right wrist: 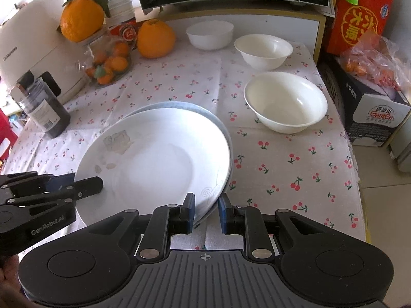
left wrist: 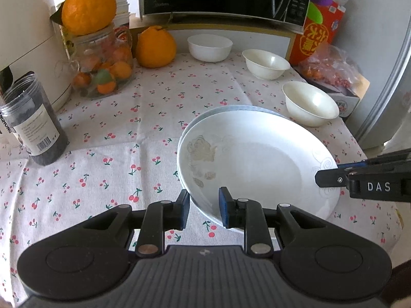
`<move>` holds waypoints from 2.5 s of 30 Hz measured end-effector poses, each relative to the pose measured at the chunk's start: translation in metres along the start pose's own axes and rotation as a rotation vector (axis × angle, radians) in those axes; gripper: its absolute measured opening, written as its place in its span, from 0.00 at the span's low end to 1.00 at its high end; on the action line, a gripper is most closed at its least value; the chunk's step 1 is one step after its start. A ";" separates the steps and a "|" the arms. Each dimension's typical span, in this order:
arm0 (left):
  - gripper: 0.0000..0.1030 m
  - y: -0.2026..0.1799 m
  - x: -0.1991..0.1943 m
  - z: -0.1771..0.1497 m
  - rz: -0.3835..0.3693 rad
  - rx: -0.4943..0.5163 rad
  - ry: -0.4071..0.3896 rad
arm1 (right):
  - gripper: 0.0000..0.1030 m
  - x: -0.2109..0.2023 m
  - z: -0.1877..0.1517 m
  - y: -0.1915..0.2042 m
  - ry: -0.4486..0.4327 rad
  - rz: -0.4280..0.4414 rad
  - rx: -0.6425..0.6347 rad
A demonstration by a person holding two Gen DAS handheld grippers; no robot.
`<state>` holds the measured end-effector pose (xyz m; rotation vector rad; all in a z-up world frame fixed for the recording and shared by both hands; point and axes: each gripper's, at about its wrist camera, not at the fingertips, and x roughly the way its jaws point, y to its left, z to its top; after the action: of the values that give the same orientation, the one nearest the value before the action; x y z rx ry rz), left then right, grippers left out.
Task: Organize plates and bowls
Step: 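Lower the white plate onto the blue stack and open both tools, then move both open tools to the white bowl beside the microwave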
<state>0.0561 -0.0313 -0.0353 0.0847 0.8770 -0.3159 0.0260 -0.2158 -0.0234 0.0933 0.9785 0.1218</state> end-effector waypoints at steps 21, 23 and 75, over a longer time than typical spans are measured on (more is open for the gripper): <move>0.65 -0.003 0.004 0.014 -0.084 -0.012 0.039 | 0.61 -0.011 0.011 -0.016 -0.019 0.037 0.045; 0.70 -0.004 0.004 0.016 -0.083 -0.015 0.038 | 0.66 -0.011 0.012 -0.016 -0.022 0.037 0.049; 0.96 0.035 0.153 0.209 0.086 -0.263 -0.069 | 0.93 0.128 0.257 -0.076 -0.222 0.007 0.221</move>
<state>0.3131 -0.0760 -0.0206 -0.1313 0.8368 -0.1201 0.3155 -0.2788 0.0042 0.3071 0.7672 0.0082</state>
